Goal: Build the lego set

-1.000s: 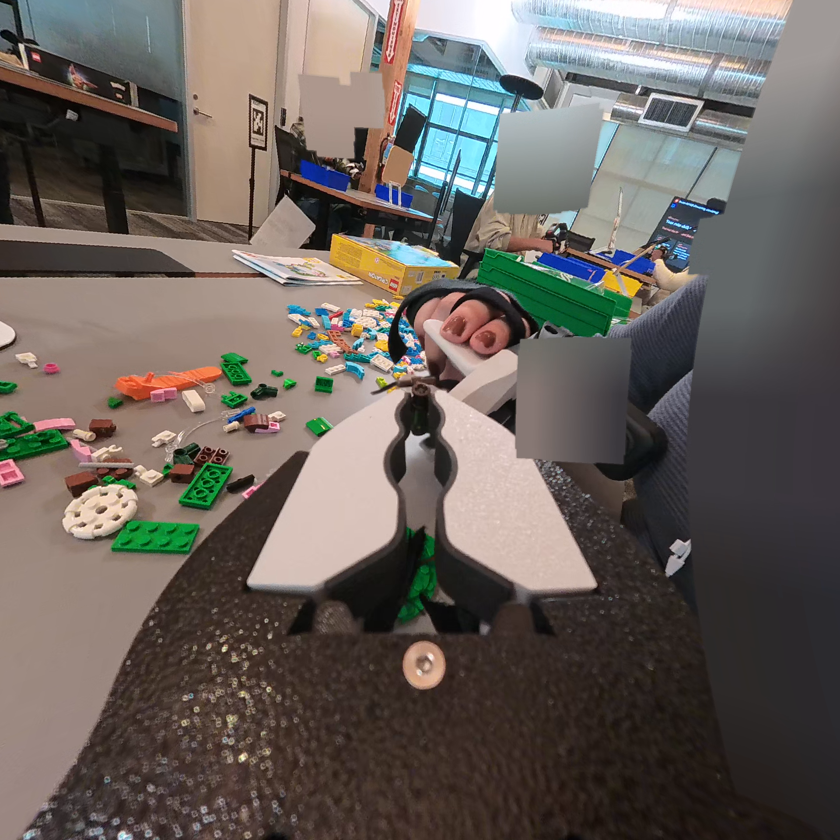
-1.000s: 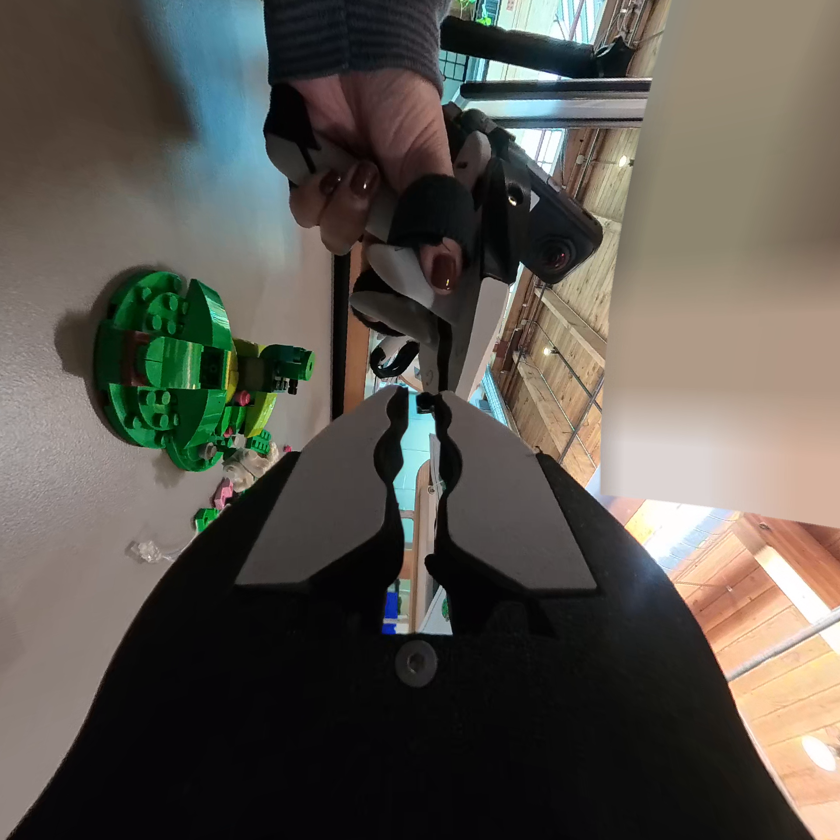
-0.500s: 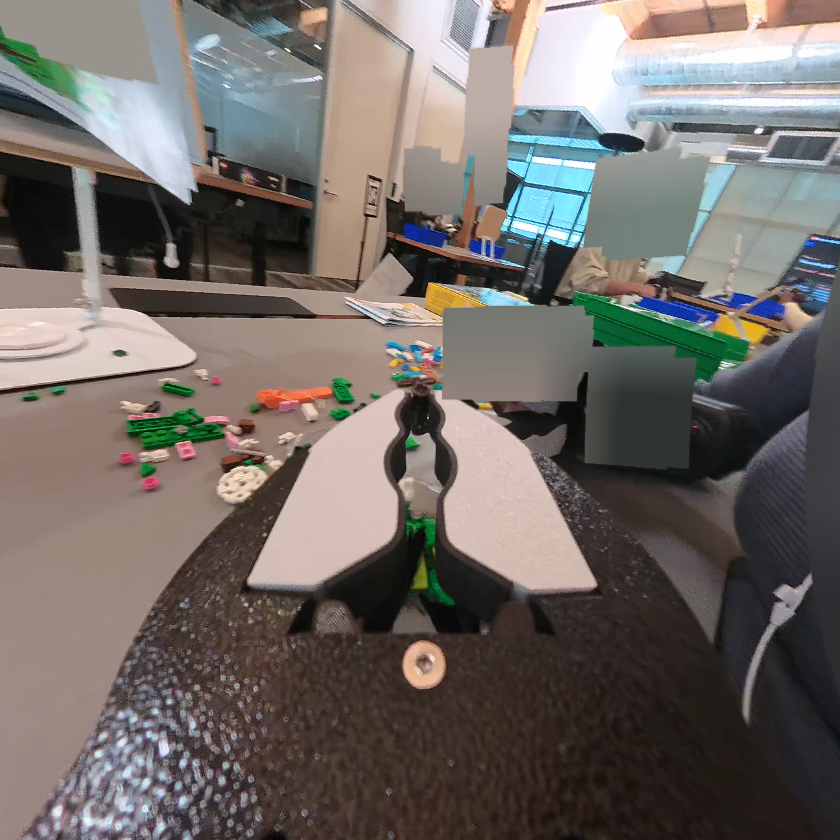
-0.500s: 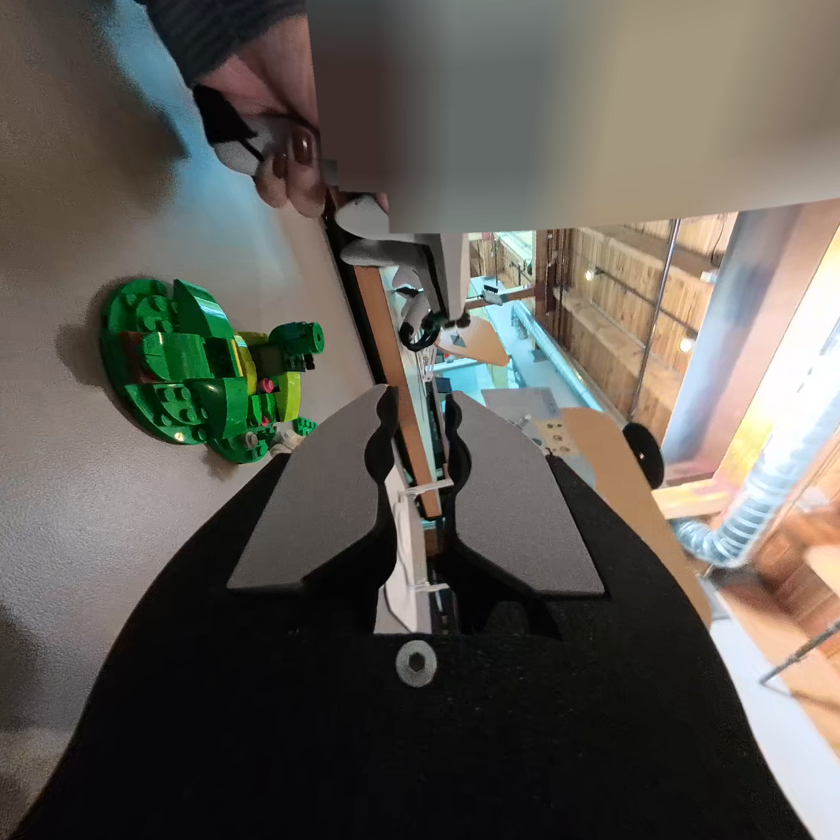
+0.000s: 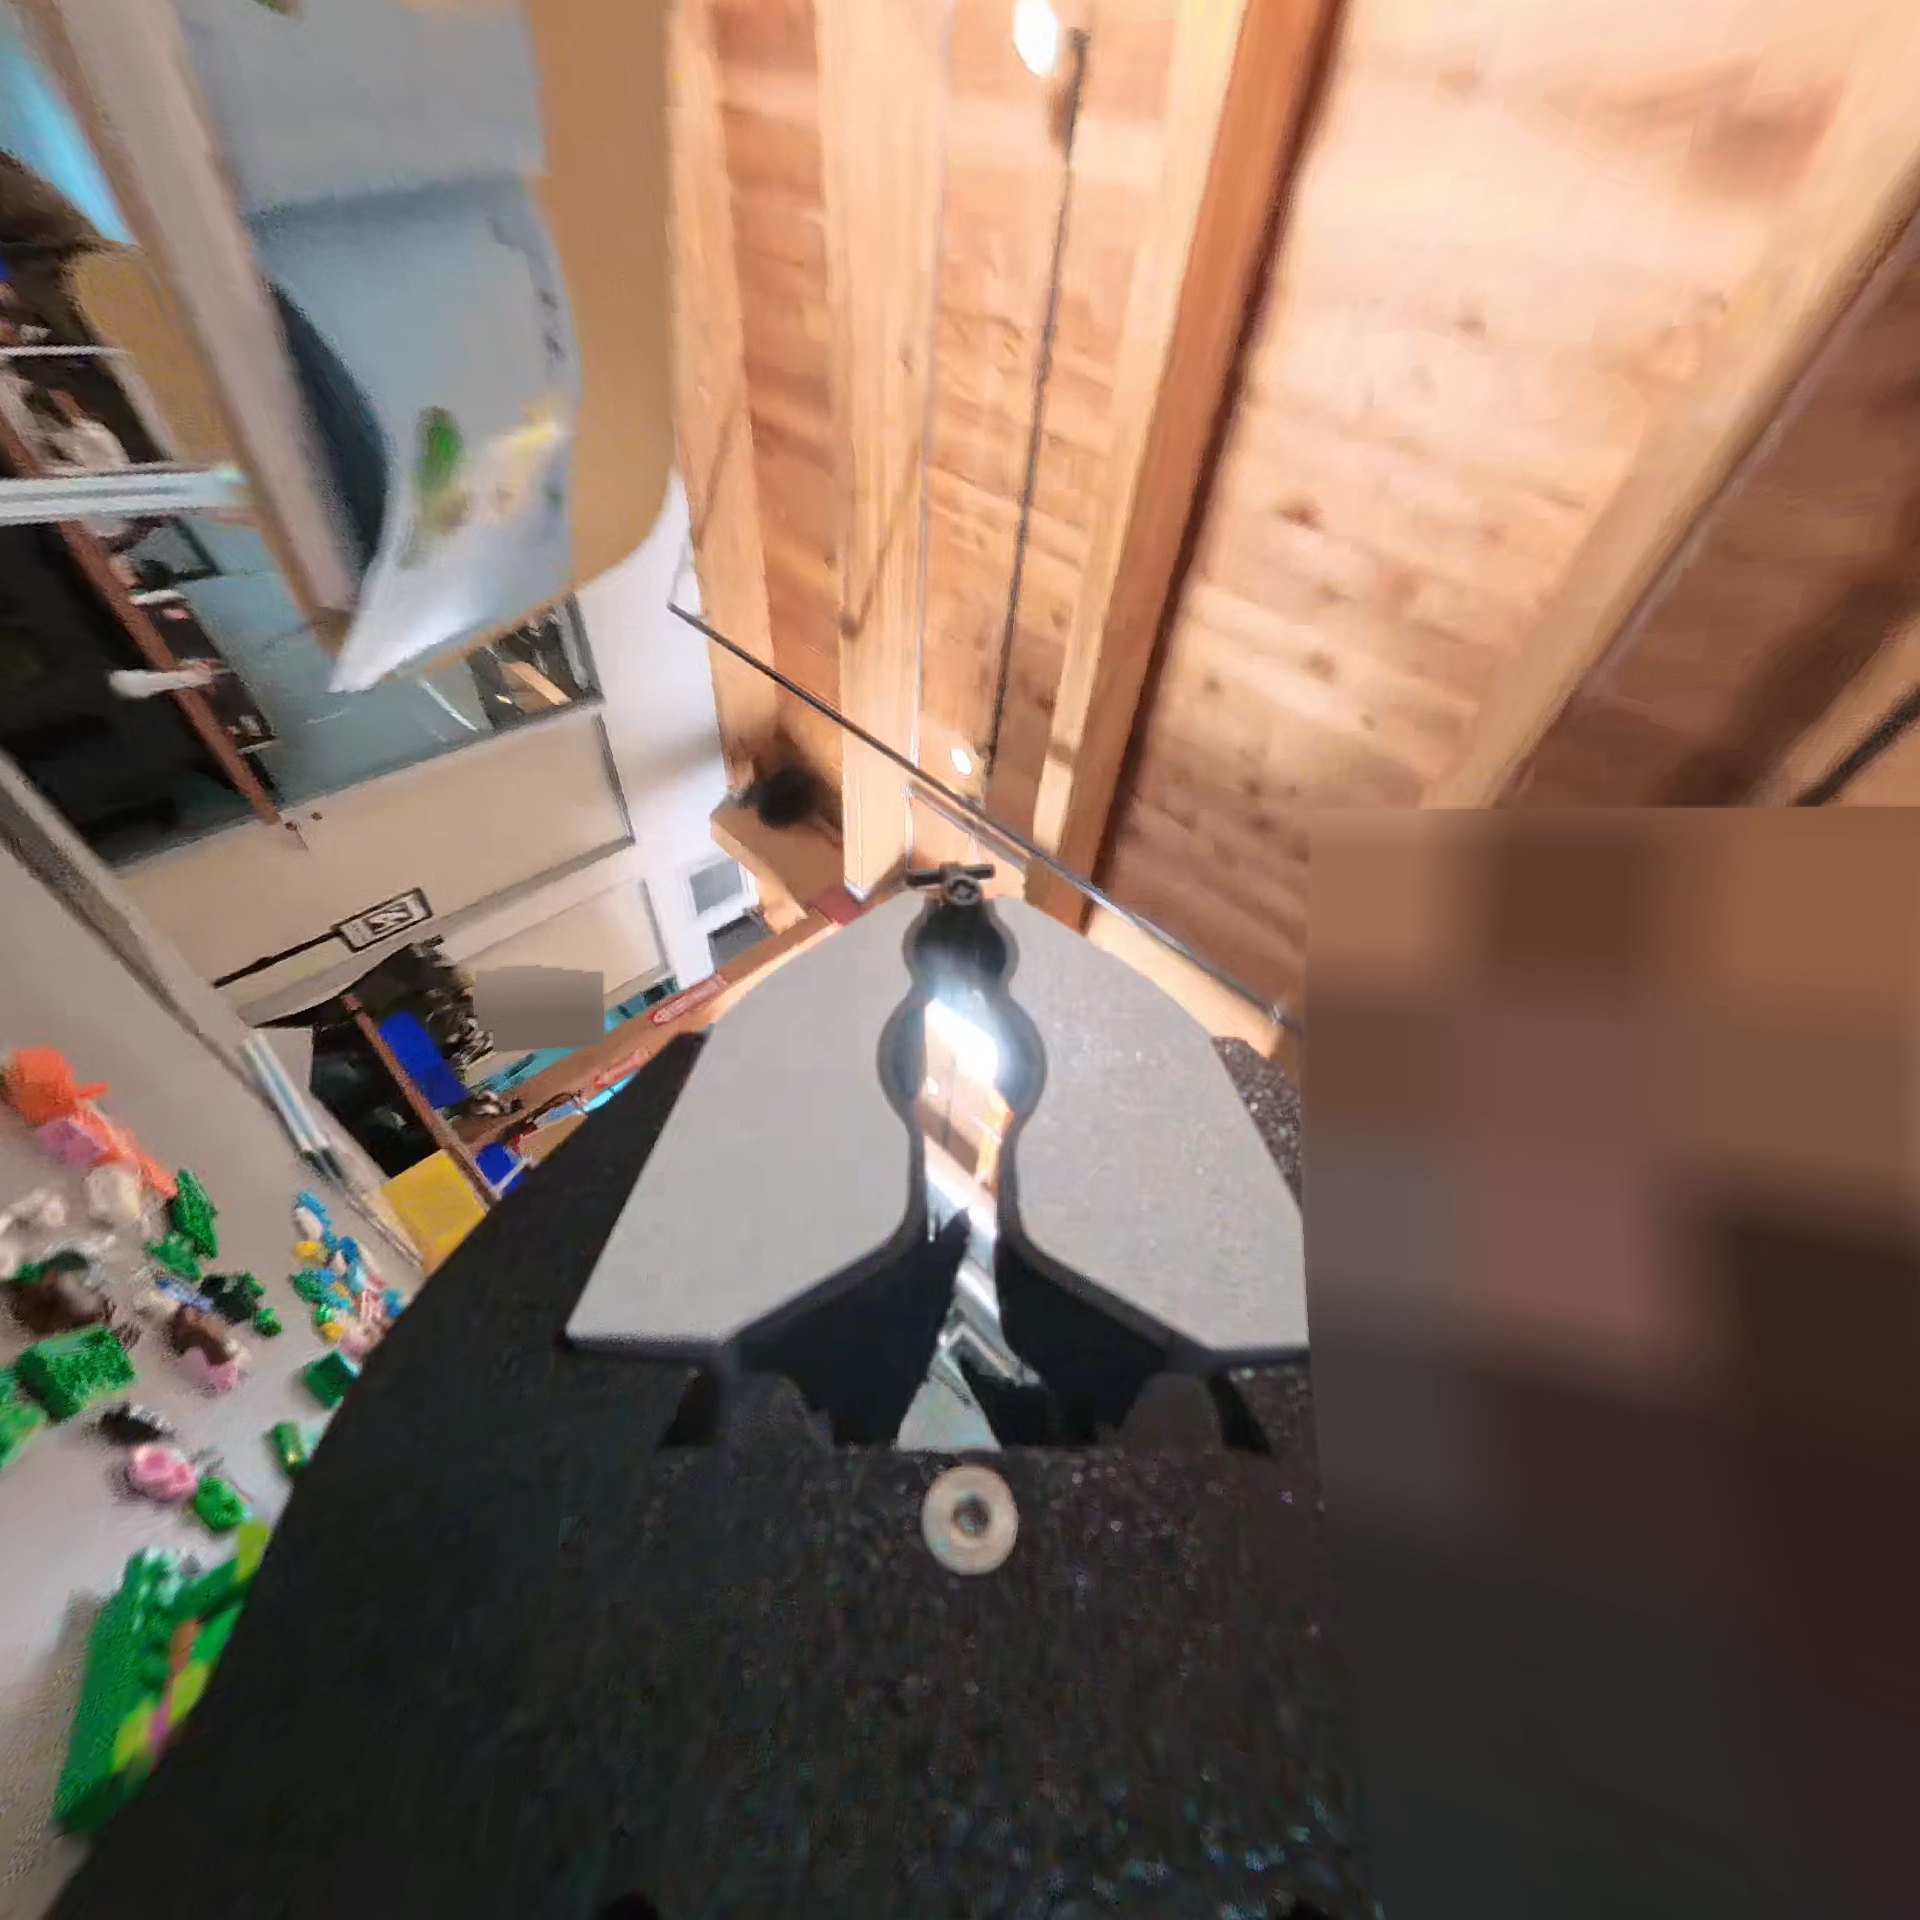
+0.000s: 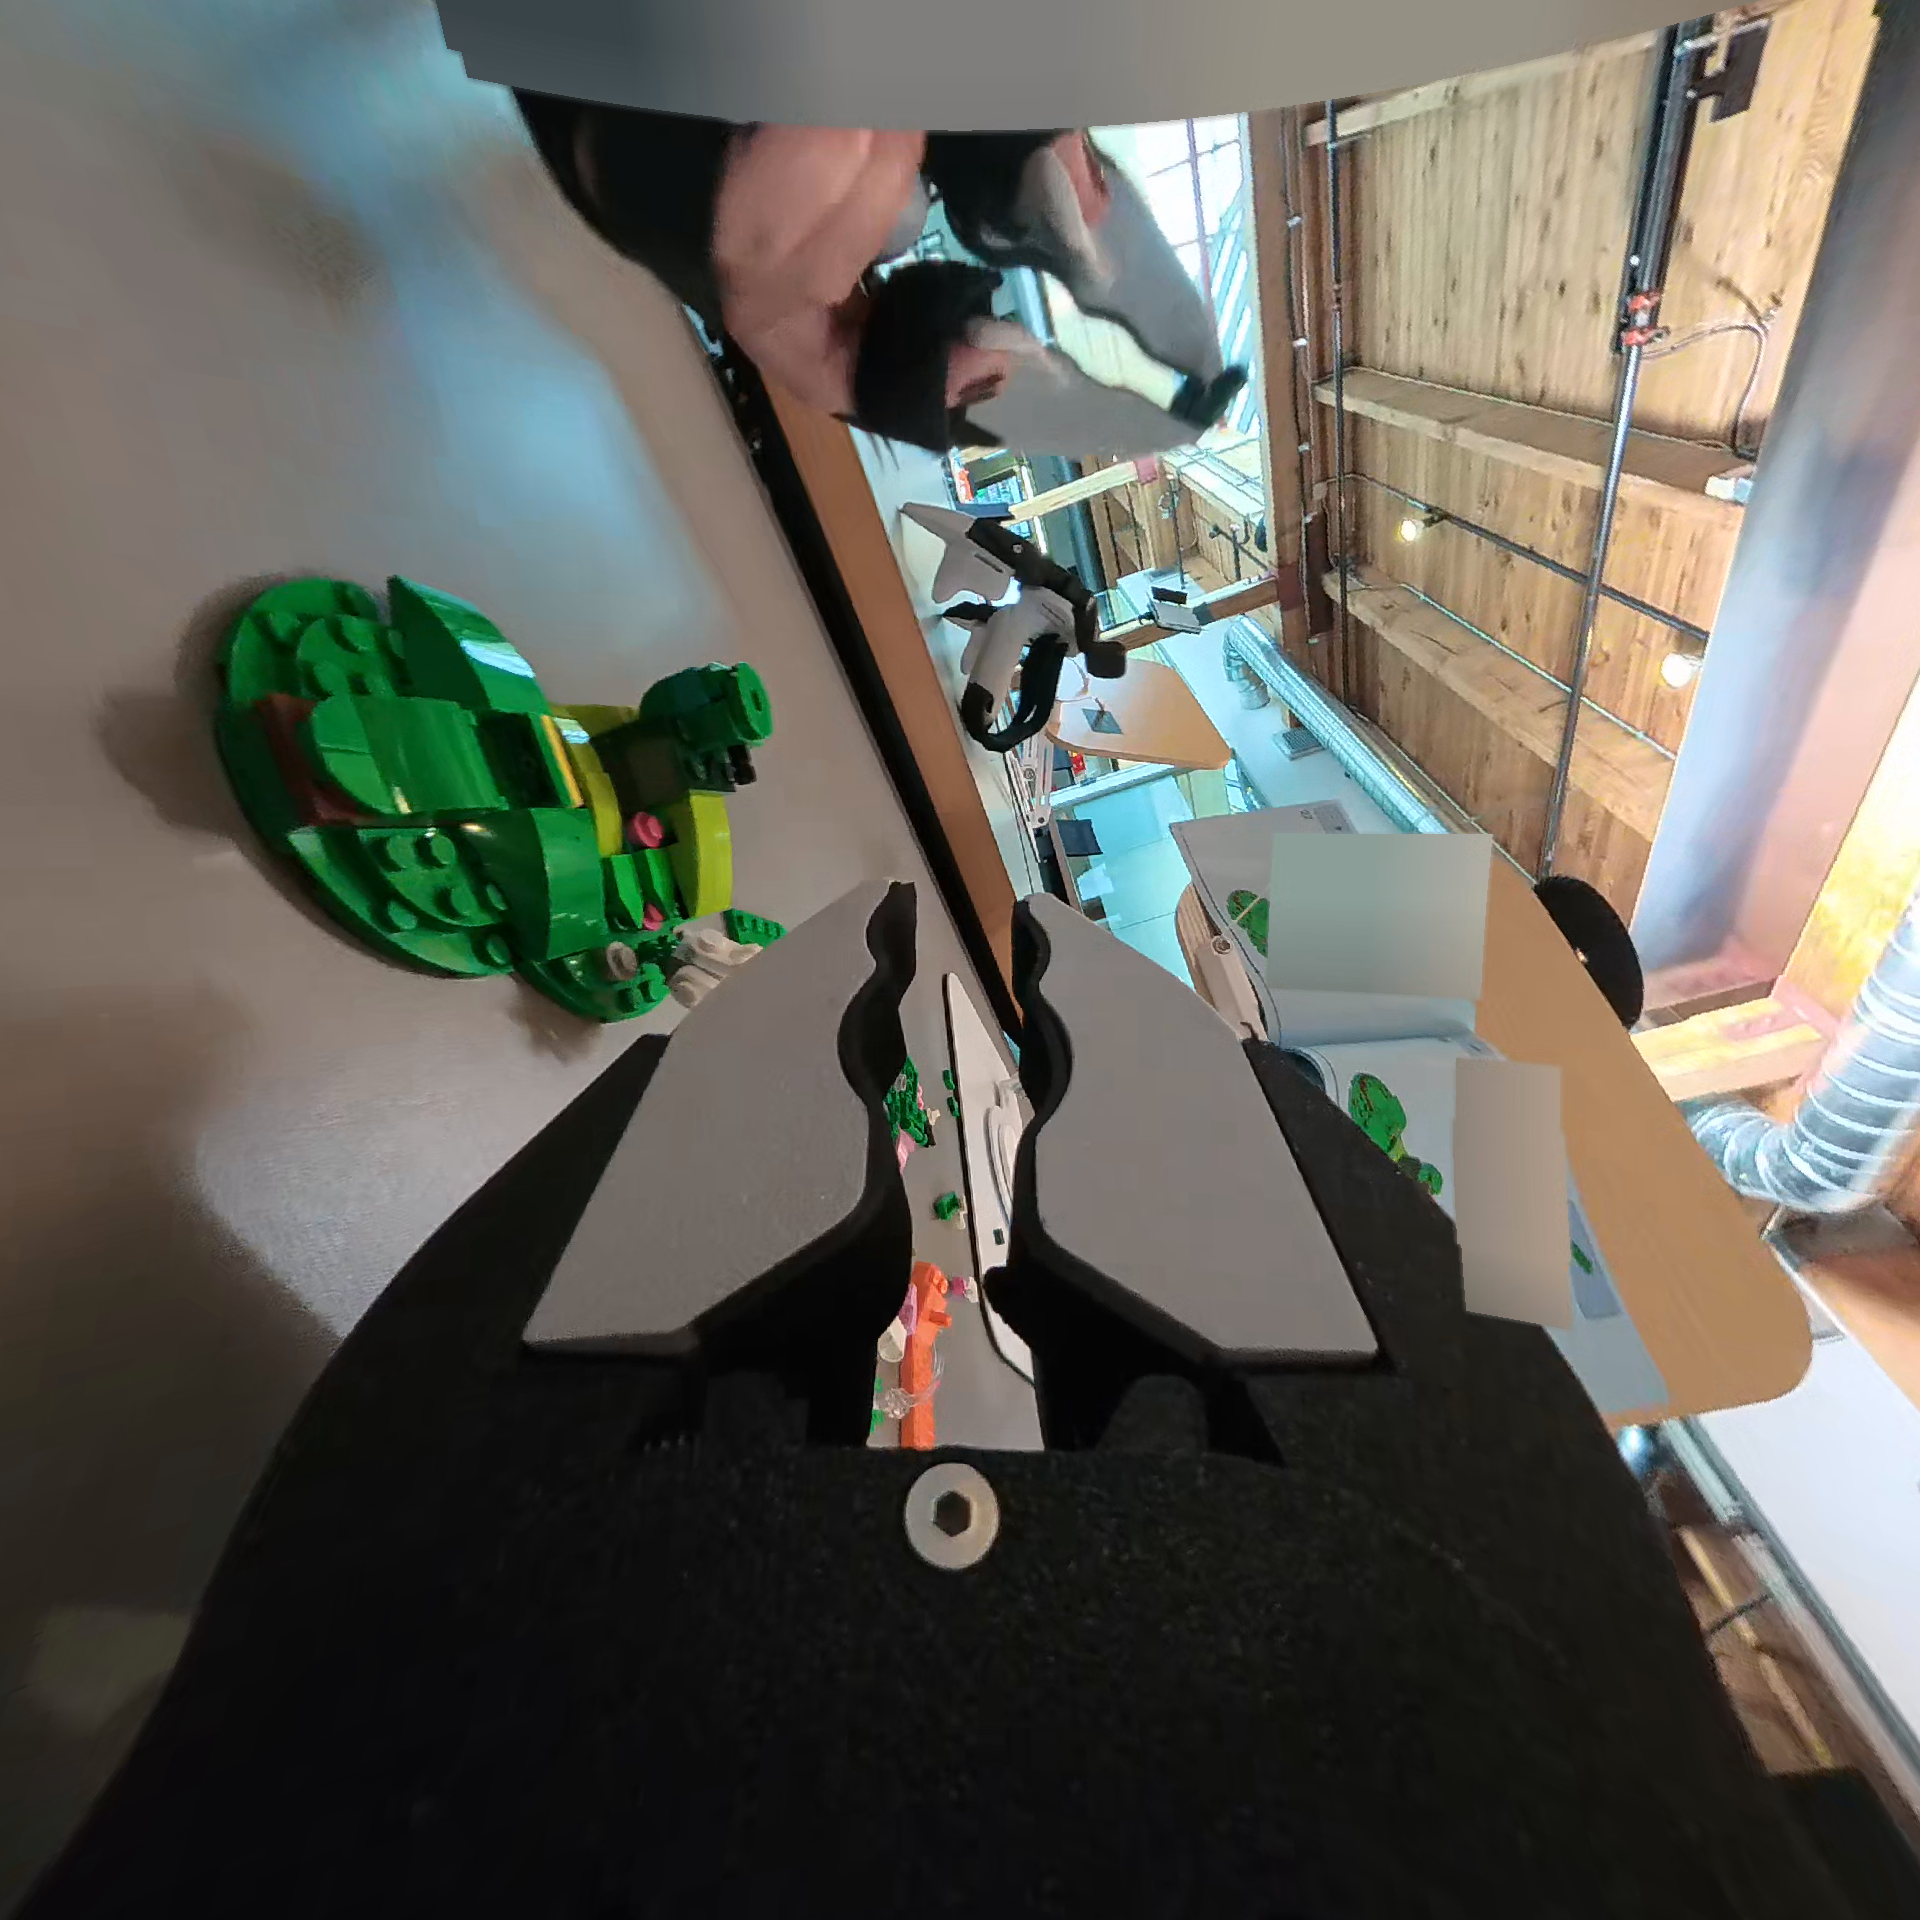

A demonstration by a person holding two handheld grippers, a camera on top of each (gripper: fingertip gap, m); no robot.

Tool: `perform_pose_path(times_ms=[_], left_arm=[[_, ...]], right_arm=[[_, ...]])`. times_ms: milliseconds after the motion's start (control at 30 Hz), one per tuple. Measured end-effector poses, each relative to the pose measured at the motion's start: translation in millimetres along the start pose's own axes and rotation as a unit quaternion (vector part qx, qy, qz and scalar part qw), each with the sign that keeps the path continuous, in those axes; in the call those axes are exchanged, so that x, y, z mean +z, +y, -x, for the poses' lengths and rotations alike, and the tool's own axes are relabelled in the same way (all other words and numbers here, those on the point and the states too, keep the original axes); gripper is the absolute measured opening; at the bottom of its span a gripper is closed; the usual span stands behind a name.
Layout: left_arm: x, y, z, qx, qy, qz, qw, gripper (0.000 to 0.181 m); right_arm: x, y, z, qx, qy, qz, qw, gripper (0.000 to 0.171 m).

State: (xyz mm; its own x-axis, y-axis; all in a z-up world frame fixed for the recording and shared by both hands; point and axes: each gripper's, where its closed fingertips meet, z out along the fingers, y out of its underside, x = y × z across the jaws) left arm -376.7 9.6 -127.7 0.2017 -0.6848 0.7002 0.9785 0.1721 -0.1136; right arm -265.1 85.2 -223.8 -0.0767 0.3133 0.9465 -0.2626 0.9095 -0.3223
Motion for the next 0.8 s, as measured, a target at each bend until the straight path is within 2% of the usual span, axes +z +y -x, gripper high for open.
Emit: perform_pose_path(times_ms=[33,300,633,800], left_arm=[[-2.8,-2.9,7.4,-0.011,-0.027,-0.014,0.999,0.007],[-21.3,-20.9,33.9,-0.022,-0.153,-0.092,0.984,0.007],[-25.7,-18.4,45.2,0.000,-0.204,-0.079,0.976,0.006],[-21.4,-4.8,50.4,0.045,-0.209,-0.027,0.977,0.007]], right_arm=[[0.4,-0.6,1.7,-0.006,-0.003,0.000,1.000,0.017],[2.1,-3.8,11.4,-0.036,-0.021,0.001,0.999,0.015],[2.7,-3.2,13.7,-0.038,-0.027,0.002,0.999,0.013],[2.5,-2.2,11.9,-0.034,-0.023,0.005,0.999,0.013]])
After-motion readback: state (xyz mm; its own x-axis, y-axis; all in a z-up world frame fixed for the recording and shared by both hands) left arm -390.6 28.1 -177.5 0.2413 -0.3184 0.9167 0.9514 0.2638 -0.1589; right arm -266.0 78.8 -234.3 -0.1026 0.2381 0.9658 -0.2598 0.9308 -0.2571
